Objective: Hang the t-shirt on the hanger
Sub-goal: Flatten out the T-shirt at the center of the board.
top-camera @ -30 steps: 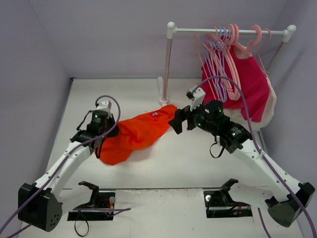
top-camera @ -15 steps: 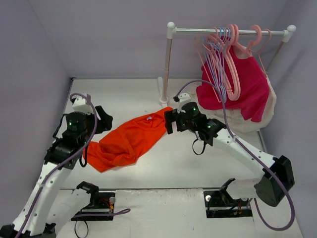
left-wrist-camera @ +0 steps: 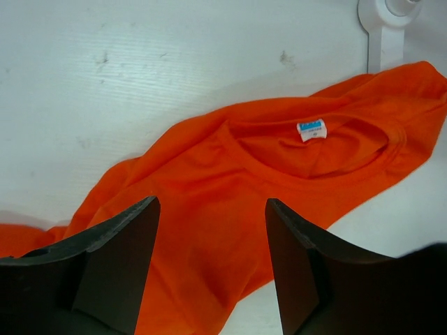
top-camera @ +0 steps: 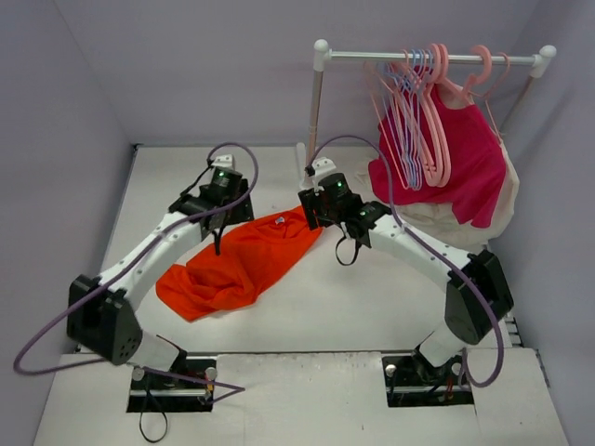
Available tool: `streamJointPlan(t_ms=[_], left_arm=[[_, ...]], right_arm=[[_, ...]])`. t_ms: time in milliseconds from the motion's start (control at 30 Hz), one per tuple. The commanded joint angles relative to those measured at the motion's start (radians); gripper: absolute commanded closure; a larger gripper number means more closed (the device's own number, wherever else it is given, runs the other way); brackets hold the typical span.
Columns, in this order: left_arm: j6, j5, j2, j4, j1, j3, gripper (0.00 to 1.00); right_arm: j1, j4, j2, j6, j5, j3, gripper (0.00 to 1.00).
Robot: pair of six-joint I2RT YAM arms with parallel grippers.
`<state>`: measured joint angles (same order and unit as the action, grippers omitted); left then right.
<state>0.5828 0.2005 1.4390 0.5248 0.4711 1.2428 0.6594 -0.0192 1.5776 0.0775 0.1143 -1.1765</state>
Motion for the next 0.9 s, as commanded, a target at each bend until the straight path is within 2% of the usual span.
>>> streamJointPlan(t_ms=[0,233,467,867], left_arm=[[0.057,0.121,0.125,-0.042,0.032,0.113,0.42],[0.112,0.092,0.278,-0.048,0.034,0.157,0.42],[0.129,0.125,0.388,-0.033,0.032,0.198,0.46],[0.186,0.166,0.447,-0.02,0.032,0.168,0.49]], right_arm=[[-0.025,0.078,0.056,-0.043,-0.035,-0.069,0.45],[-0.049,0.093,0.108,-0.047,-0.075,-0.078,0.44],[-0.062,0.114,0.119,-0.033,-0.091,-0.071,0.44],[-0.066,0.142,0.121,-0.033,-0.102,-0.048,0.42]])
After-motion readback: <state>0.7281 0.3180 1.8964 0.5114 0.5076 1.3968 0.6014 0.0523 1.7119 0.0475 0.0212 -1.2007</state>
